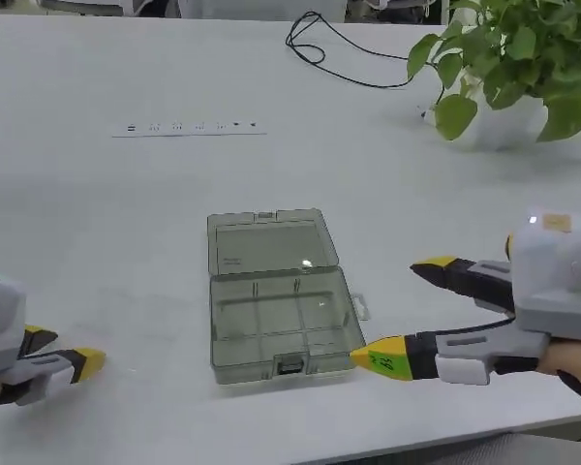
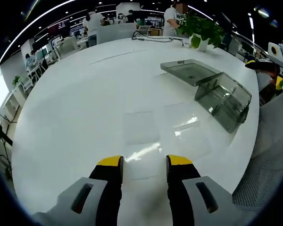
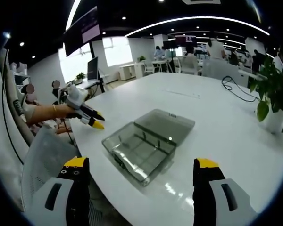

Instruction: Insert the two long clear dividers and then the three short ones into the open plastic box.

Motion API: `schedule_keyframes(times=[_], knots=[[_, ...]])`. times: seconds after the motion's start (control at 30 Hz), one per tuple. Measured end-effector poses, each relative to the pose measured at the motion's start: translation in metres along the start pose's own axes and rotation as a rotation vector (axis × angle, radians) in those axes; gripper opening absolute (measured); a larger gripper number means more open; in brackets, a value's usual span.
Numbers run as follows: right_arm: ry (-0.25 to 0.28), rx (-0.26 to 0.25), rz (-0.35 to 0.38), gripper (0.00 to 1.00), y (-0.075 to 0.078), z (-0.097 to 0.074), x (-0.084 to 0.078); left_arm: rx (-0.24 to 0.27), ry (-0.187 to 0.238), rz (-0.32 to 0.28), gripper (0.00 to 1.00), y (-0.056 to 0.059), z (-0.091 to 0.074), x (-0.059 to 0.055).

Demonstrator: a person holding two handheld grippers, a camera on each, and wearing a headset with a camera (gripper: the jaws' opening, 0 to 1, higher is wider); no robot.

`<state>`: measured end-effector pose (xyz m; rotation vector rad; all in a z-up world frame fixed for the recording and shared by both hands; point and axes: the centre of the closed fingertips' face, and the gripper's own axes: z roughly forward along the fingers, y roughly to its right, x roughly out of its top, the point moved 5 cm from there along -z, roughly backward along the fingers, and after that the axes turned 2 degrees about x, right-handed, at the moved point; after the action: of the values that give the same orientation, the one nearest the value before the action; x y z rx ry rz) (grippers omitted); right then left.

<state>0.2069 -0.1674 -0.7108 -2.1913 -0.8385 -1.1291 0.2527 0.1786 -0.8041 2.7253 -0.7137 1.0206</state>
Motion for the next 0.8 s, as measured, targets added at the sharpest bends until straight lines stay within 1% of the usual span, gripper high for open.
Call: schedule_keyframes(times=[0.03,0.1,0.27,0.33,0.43,0.5,0.7,0.8], knots=[[-0.001,-0.001,0.001,0.91,0.0,0.0,0.0,-0.005,0.014,0.003,0.36,0.0,0.0,0.001],[-0.004,-0.003,0.002,0.91,0.0,0.0,-0.002,-0.008,0.003,0.001,0.35,-0.001,0.001,-0.001],[-0.014,-0.008,0.003,0.91,0.0,0.0,-0.005,-0.012,-0.016,0.017,0.33,0.0,0.002,-0.002],[-0.014,-0.009,0.004,0.91,-0.001,0.0,-0.006,-0.01,-0.027,0.007,0.33,-0.001,0.003,-0.002],[-0.018,-0.013,0.0,0.9,-0.001,0.0,-0.008,-0.008,-0.038,0.008,0.33,-0.001,0.004,-0.002],[-0.019,-0.014,0.0,0.9,-0.002,0.0,-0.009,-0.001,-0.05,-0.007,0.33,-0.002,0.004,-0.002],[-0.027,-0.019,-0.003,0.9,-0.004,0.0,-0.011,0.006,-0.066,-0.018,0.33,-0.002,0.004,-0.002],[-0.041,-0.028,-0.005,0.9,-0.005,0.001,-0.013,0.01,-0.089,-0.016,0.33,-0.002,0.004,0.0]])
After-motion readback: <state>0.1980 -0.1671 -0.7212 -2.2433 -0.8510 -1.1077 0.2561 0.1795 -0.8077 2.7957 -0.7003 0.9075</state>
